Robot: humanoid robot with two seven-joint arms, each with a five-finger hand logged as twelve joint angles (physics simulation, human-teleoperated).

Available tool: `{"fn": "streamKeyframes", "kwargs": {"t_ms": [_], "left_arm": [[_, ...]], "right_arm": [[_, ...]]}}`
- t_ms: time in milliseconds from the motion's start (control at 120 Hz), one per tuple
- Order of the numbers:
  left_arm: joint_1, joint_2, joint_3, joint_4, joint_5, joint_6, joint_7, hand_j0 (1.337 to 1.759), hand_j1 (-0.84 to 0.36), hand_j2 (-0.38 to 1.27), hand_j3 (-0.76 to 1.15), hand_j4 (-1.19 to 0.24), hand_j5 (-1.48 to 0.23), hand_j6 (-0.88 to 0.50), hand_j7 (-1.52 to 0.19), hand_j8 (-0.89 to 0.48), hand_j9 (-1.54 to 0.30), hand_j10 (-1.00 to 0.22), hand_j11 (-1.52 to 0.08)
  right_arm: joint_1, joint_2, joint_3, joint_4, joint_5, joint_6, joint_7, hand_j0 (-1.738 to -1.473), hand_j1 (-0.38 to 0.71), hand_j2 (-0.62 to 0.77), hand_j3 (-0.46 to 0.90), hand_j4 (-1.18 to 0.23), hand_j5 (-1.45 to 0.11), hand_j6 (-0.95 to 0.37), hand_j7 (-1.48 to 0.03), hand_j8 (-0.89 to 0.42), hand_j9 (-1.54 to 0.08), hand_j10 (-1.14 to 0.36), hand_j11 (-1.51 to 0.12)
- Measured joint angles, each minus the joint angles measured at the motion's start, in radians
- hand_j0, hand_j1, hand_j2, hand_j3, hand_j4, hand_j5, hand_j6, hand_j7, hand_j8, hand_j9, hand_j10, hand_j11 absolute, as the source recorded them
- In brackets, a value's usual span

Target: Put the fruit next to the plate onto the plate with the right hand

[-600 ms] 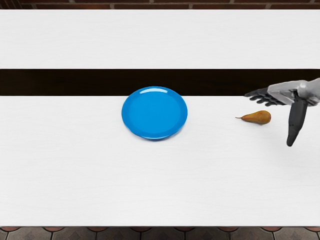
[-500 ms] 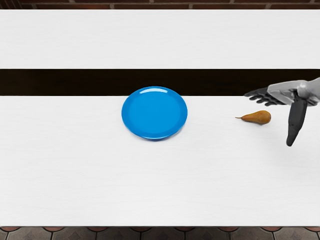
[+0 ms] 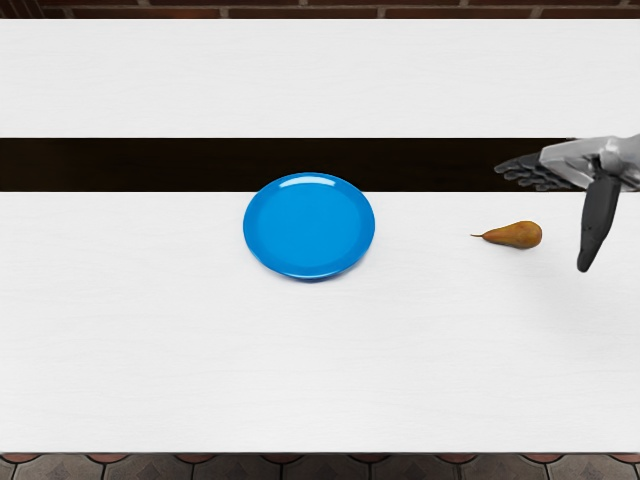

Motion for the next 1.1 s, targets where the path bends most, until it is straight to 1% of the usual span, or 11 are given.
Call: {"fn": "streamKeyframes", "kwargs": {"t_ms": [33, 83, 125, 192, 267, 433, 533, 917, 1100], "left_arm": [[-0.001, 0.0, 0.0, 0.0, 0.0, 0.0, 0.0, 1.658, 0.32, 0.0, 0.0, -0.02, -0.03, -0.02, -0.03, -0.02, -0.03, -0.02, -0.03], [-0.001, 0.0, 0.0, 0.0, 0.0, 0.0, 0.0, 1.658, 0.32, 0.0, 0.0, -0.02, -0.03, -0.02, -0.03, -0.02, -0.03, -0.02, -0.03], [-0.001, 0.0, 0.0, 0.0, 0.0, 0.0, 0.0, 1.658, 0.32, 0.0, 0.0, -0.02, -0.03, -0.02, -0.03, -0.02, -0.03, -0.02, -0.03], [-0.001, 0.0, 0.0, 0.0, 0.0, 0.0, 0.0, 1.658, 0.32, 0.0, 0.0, -0.02, -0.03, -0.02, -0.03, -0.02, -0.03, -0.02, -0.03], [-0.001, 0.0, 0.0, 0.0, 0.0, 0.0, 0.0, 1.658, 0.32, 0.0, 0.0, -0.02, -0.03, -0.02, -0.03, -0.02, -0.03, -0.02, -0.03], [-0.001, 0.0, 0.0, 0.0, 0.0, 0.0, 0.0, 1.658, 0.32, 0.0, 0.0, -0.02, -0.03, -0.02, -0.03, -0.02, -0.03, -0.02, -0.03], [-0.001, 0.0, 0.0, 0.0, 0.0, 0.0, 0.0, 1.658, 0.32, 0.0, 0.0, -0.02, -0.03, -0.02, -0.03, -0.02, -0.03, -0.02, -0.03], [-0.001, 0.0, 0.0, 0.0, 0.0, 0.0, 0.0, 1.658, 0.32, 0.0, 0.0, -0.02, -0.03, -0.02, -0.03, -0.02, -0.03, -0.02, -0.03], [-0.001, 0.0, 0.0, 0.0, 0.0, 0.0, 0.0, 1.658, 0.32, 0.0, 0.0, -0.02, -0.03, -0.02, -0.03, -0.02, -0.03, -0.02, -0.03]], "right_arm": [[0.001, 0.003, 0.0, 0.003, 0.0, -0.016, -0.019, -1.658, -0.35, 0.0, 0.0, -0.01, 0.0, -0.01, 0.0, -0.01, 0.0, -0.01, 0.0], [0.002, 0.009, 0.0, 0.01, 0.0, -0.053, -0.062, -1.658, -0.35, 0.0, 0.0, -0.01, 0.0, -0.01, 0.0, -0.01, 0.0, -0.01, 0.0], [0.003, 0.022, 0.0, 0.015, -0.002, -0.093, -0.086, -1.658, -0.35, 0.0, 0.0, -0.01, 0.0, -0.01, 0.0, -0.01, 0.0, -0.01, 0.0], [0.004, 0.058, 0.0, 0.019, -0.013, -0.173, -0.11, -1.658, -0.35, 0.0, 0.0, -0.01, 0.0, -0.01, 0.0, -0.01, 0.0, -0.01, 0.0], [0.005, 0.103, 0.0, 0.021, -0.041, -0.249, -0.124, -1.658, -0.35, 0.0, 0.0, -0.01, 0.0, -0.01, 0.0, -0.01, 0.0, 0.0, 0.0], [0.004, 0.187, -0.008, 0.018, -0.144, -0.386, -0.134, -1.658, -0.35, 0.0, 0.0, -0.01, 0.0, -0.01, 0.0, -0.01, 0.0, 0.0, 0.0], [-0.007, 0.218, -0.019, 0.016, -0.217, -0.463, -0.136, -1.658, -0.35, 0.0, 0.0, -0.01, 0.0, -0.01, 0.0, -0.01, 0.0, 0.0, 0.0], [-0.089, 0.242, -0.074, 0.011, -0.31, -0.562, -0.137, -1.658, -0.35, 0.0, 0.0, 0.0, 0.0, -0.01, 0.0, -0.01, 0.0, 0.0, 0.0], [-0.122, 0.271, -0.101, -0.015, -0.356, -0.623, -0.137, -1.658, -0.35, 0.0, 0.0, 0.0, 0.0, -0.01, 0.0, -0.01, 0.0, 0.0, 0.0]]}}
